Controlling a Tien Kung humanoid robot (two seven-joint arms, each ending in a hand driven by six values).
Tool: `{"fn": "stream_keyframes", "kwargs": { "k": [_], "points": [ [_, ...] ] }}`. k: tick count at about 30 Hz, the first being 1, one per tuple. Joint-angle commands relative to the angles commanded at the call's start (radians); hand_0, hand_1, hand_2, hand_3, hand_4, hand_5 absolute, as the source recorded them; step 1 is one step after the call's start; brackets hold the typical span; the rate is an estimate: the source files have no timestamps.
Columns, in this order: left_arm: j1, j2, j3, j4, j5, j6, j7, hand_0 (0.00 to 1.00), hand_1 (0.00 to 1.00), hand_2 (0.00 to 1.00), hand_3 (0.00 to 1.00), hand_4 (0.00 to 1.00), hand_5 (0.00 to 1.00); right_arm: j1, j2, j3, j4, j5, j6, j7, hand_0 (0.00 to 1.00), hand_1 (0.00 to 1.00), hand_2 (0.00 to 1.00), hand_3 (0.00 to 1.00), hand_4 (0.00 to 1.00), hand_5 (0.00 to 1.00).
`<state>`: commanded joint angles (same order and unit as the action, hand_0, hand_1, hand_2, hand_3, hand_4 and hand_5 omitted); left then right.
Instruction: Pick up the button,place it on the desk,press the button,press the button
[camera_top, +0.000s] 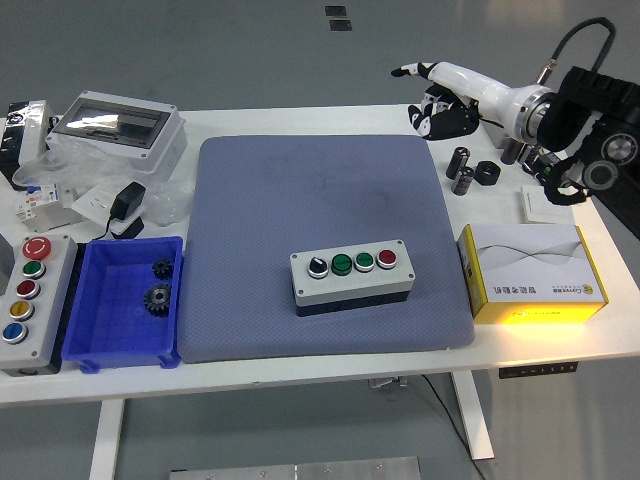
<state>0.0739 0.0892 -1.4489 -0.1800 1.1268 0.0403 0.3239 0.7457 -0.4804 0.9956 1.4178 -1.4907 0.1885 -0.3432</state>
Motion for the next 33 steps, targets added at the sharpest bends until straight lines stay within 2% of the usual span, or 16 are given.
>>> {"fn": "stream_keyframes", "kwargs": {
  "k": [4, 5, 10, 11, 16, 17, 18, 22, 23, 28, 29, 33],
  "points": [
    [0.001, -0.006, -0.004, 0.0, 0.006, 0.0, 0.001, 0.649, 0.57, 0.621, 0.585, 0.631, 0.17, -0.124, 0.09, 0.114, -0.045, -0.153, -0.152, 0.112, 0.044, 0.147, 0.446, 0.97, 0.519, 0.22],
    [0.001, -0.007, -0.005, 0.0, 0.007, 0.001, 0.0, 0.649, 0.57, 0.621, 0.584, 0.631, 0.171, -0.15, 0.11, 0.136, -0.051, -0.188, -0.187, 0.137, 0.113, 0.338, 0.618, 0.985, 0.631, 0.295],
    [0.003, -0.013, -0.009, 0.0, 0.013, 0.001, 0.001, 0.649, 0.57, 0.621, 0.584, 0.631, 0.171, -0.285, 0.211, 0.199, -0.064, -0.313, -0.366, 0.273, 0.113, 0.338, 0.618, 0.985, 0.631, 0.295],
    [0.003, -0.014, -0.009, 0.0, 0.014, 0.001, 0.001, 0.649, 0.57, 0.621, 0.584, 0.63, 0.172, -0.306, 0.225, 0.195, -0.064, -0.312, -0.393, 0.296, 0.602, 0.597, 0.664, 0.912, 0.848, 0.65],
    [0.003, -0.016, -0.01, 0.0, 0.016, 0.0, 0.0, 0.649, 0.57, 0.621, 0.584, 0.63, 0.172, -0.401, 0.259, 0.155, -0.052, -0.215, -0.52, 0.417, 0.602, 0.597, 0.664, 0.912, 0.848, 0.65],
    [0.003, -0.016, -0.011, 0.0, 0.017, 0.0, 0.0, 0.649, 0.57, 0.621, 0.583, 0.63, 0.172, -0.41, 0.261, 0.149, -0.048, -0.191, -0.538, 0.438, 0.812, 0.792, 0.817, 0.858, 0.998, 0.998],
    [0.003, -0.016, -0.012, 0.0, 0.019, -0.001, 0.0, 0.649, 0.57, 0.621, 0.583, 0.63, 0.172, -0.42, 0.262, 0.141, -0.043, -0.159, -0.555, 0.464, 0.812, 0.792, 0.817, 0.858, 0.998, 0.998],
    [0.002, -0.016, -0.013, 0.0, 0.021, -0.001, -0.001, 0.649, 0.57, 0.621, 0.583, 0.63, 0.172, -0.451, 0.259, 0.133, -0.034, -0.022, -0.551, 0.555, 0.812, 0.792, 0.817, 0.858, 0.998, 0.998],
    [0.002, -0.016, -0.013, 0.0, 0.021, -0.001, -0.001, 0.649, 0.57, 0.621, 0.583, 0.63, 0.172, -0.463, 0.256, 0.133, -0.031, 0.022, -0.54, 0.584, 0.998, 0.96, 0.949, 0.99, 0.998, 0.998],
    [0.014, -0.016, -0.006, 0.0, 0.004, 0.002, -0.004, 0.649, 0.57, 0.621, 0.583, 0.63, 0.172, -0.515, 0.243, 0.116, -0.001, 0.15, -0.493, 0.645, 0.998, 0.96, 0.949, 0.99, 0.998, 0.998],
    [0.016, -0.017, -0.006, 0.0, 0.001, 0.005, -0.004, 0.648, 0.57, 0.621, 0.583, 0.63, 0.172, -0.524, 0.242, 0.114, 0.004, 0.168, -0.483, 0.652, 0.998, 0.998, 0.992, 0.998, 0.998, 0.998],
    [0.021, -0.021, -0.008, 0.0, -0.003, 0.012, -0.006, 0.648, 0.57, 0.621, 0.583, 0.63, 0.172, -0.565, 0.243, 0.113, 0.015, 0.246, -0.444, 0.691, 0.998, 0.998, 0.992, 0.998, 0.998, 0.998]
  ]
}}
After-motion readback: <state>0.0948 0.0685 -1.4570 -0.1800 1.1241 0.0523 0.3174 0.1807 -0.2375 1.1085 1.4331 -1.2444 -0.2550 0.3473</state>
